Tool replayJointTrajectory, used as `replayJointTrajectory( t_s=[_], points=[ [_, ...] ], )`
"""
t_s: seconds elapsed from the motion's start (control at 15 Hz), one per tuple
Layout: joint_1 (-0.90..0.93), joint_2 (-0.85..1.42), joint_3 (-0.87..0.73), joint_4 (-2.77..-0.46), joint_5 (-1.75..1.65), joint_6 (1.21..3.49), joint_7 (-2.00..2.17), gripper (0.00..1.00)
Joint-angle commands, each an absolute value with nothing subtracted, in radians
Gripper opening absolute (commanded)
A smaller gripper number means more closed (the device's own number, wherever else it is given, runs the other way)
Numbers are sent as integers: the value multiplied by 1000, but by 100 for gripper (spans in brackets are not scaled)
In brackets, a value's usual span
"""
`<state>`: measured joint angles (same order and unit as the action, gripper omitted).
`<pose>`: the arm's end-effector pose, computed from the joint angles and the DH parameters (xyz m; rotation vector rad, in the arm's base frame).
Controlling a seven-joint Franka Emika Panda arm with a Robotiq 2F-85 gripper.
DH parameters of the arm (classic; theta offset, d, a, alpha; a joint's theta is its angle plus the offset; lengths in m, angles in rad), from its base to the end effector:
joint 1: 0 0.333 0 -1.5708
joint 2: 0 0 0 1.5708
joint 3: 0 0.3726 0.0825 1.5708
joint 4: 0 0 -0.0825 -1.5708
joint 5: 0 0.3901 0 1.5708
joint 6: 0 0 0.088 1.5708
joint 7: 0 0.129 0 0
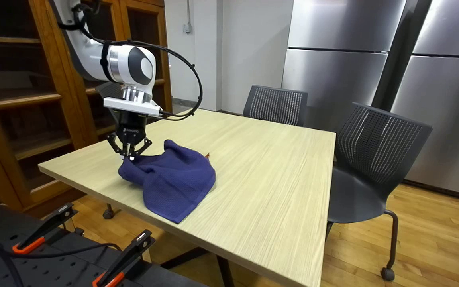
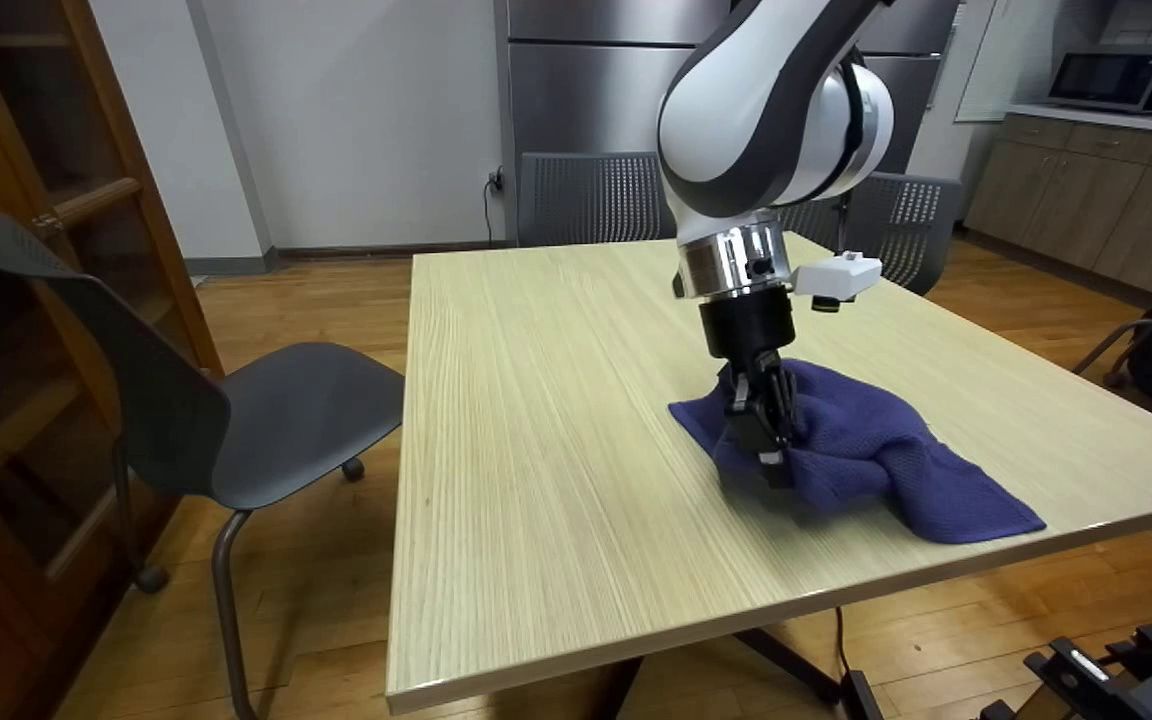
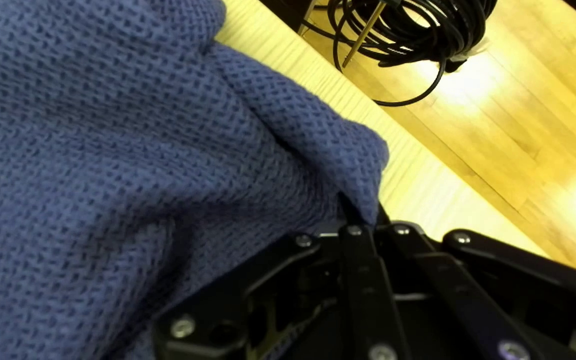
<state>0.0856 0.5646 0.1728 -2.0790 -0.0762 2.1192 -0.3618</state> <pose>0.5236 0.1362 0.1487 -2.8049 -0.9844 0.7762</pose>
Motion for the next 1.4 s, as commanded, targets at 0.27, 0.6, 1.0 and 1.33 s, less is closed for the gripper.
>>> replayJointTrajectory(
  t_s=[0.27, 0.6, 1.0, 1.33],
  points=[
    [92, 590, 188, -2029, -64, 2079, -368, 1],
    [94, 562, 177, -2062, -72, 2152, -338, 36],
    [58, 499, 171, -2116, -15, 2332, -300, 81],
    [20, 440, 155, -2161, 44, 2408, -292, 100]
  ],
)
